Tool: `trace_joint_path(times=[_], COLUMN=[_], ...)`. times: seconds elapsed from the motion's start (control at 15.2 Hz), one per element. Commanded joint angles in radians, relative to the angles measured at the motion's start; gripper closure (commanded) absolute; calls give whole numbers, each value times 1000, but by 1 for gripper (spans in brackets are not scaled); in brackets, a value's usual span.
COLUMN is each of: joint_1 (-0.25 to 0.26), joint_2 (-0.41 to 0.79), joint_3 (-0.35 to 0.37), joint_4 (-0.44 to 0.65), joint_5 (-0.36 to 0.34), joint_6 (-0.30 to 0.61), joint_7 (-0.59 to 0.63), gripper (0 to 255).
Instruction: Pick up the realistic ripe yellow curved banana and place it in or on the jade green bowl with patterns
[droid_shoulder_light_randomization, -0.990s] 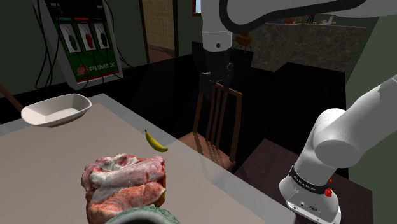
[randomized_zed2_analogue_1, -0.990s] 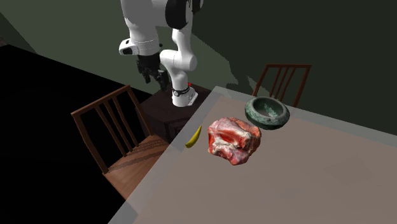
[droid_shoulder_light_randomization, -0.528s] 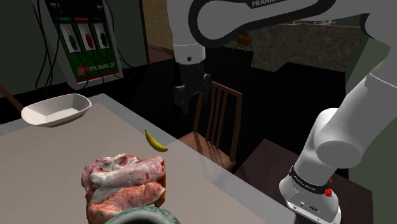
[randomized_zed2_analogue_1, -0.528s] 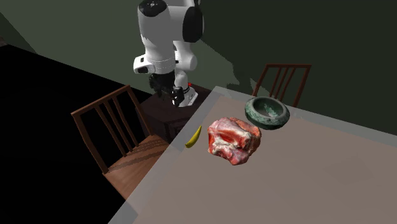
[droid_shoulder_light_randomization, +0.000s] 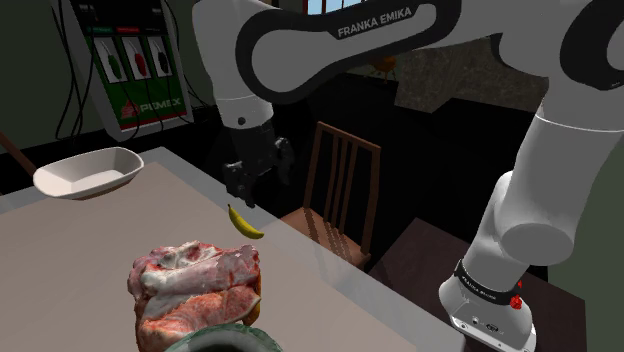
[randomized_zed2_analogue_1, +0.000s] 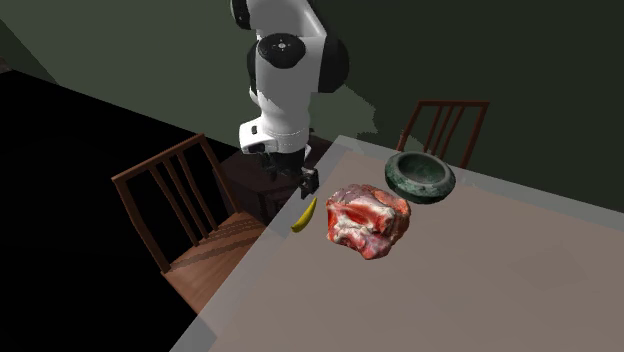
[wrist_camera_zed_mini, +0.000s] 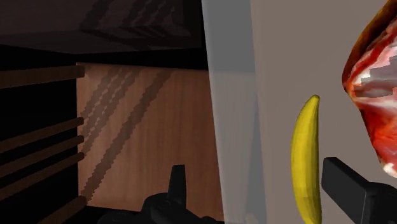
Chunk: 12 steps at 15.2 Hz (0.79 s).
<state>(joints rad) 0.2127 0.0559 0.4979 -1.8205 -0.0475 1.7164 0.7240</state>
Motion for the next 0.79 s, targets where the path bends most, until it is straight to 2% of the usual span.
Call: trace_joint_path(times=[0.0,0.2,0.73], joint_1=[27,79,72], joint_2=[92,214,210], joint_3=[19,33,27], joint_4=[74,189,83], joint_5=[-41,-97,-98], joint_6=[-1,-20,83], joint_7=[46,102,104], gripper=[0,0,0])
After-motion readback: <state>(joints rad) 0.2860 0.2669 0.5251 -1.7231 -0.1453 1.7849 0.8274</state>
